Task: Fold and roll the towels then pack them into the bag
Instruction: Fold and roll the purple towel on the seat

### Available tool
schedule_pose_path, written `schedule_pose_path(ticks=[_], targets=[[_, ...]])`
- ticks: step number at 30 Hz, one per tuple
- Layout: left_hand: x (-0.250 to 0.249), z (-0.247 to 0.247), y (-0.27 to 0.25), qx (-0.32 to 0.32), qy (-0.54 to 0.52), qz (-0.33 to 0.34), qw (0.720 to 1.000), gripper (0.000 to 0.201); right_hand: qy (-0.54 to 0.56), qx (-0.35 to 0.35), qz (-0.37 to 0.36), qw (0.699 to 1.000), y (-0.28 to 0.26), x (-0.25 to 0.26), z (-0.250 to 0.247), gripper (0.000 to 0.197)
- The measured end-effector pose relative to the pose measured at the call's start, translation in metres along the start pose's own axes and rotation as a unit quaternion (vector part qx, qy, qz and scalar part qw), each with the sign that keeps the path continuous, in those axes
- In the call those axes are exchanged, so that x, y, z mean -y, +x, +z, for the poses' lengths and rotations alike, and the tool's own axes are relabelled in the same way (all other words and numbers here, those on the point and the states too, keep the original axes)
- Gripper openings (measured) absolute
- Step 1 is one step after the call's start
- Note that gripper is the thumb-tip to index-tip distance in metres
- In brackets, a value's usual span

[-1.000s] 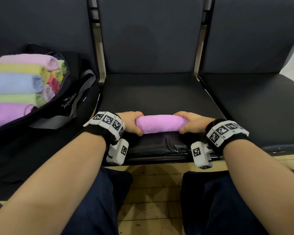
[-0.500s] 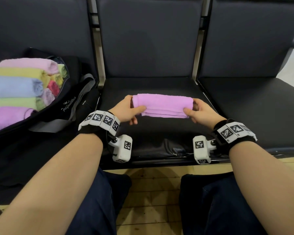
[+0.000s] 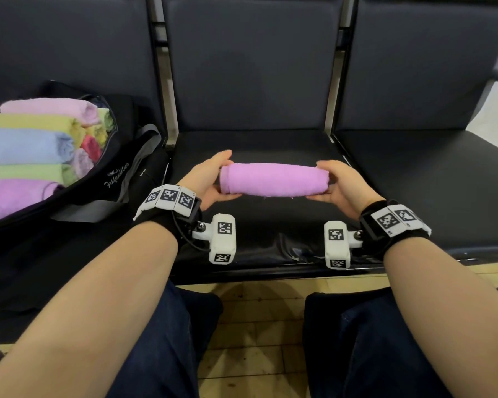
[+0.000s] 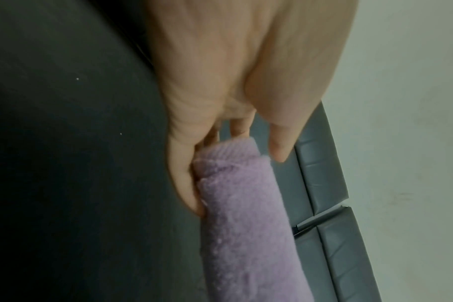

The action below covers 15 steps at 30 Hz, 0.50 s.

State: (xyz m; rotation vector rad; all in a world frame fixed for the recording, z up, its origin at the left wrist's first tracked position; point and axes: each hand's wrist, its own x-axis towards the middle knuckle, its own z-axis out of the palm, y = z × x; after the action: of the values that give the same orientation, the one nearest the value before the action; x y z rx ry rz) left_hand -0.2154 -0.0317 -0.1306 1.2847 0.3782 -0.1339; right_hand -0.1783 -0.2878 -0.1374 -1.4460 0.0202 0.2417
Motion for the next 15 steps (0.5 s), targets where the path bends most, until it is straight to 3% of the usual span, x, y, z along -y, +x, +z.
schedule_pose_path(ticks=[3,6,8,11,15], targets=[[0.006,-0.001,0.006,-0.02,0.093,0.035,0.995,0.015,-0.063,-0.008,-0.028,0.998,0.002,-0.008,0.001,0.023],[0.01,-0.01,0.013,-0.024,0.112,0.038,0.993,0.02,-0.068,0.006,-0.027,0.997,0.005,-0.011,-0.002,0.018],[0.008,-0.013,0.015,-0.01,0.078,0.0,0.997,0.044,-0.062,0.006,-0.015,0.998,0.006,-0.01,-0.003,0.018],[0.003,-0.012,0.007,0.038,0.068,-0.101,0.992,0.044,-0.067,0.026,0.009,0.997,0.007,-0.007,-0.003,0.028],[-0.004,-0.023,-0.003,0.081,0.15,-0.183,0.968,0.066,-0.103,0.1,0.059,0.988,0.0,-0.003,-0.007,0.027]])
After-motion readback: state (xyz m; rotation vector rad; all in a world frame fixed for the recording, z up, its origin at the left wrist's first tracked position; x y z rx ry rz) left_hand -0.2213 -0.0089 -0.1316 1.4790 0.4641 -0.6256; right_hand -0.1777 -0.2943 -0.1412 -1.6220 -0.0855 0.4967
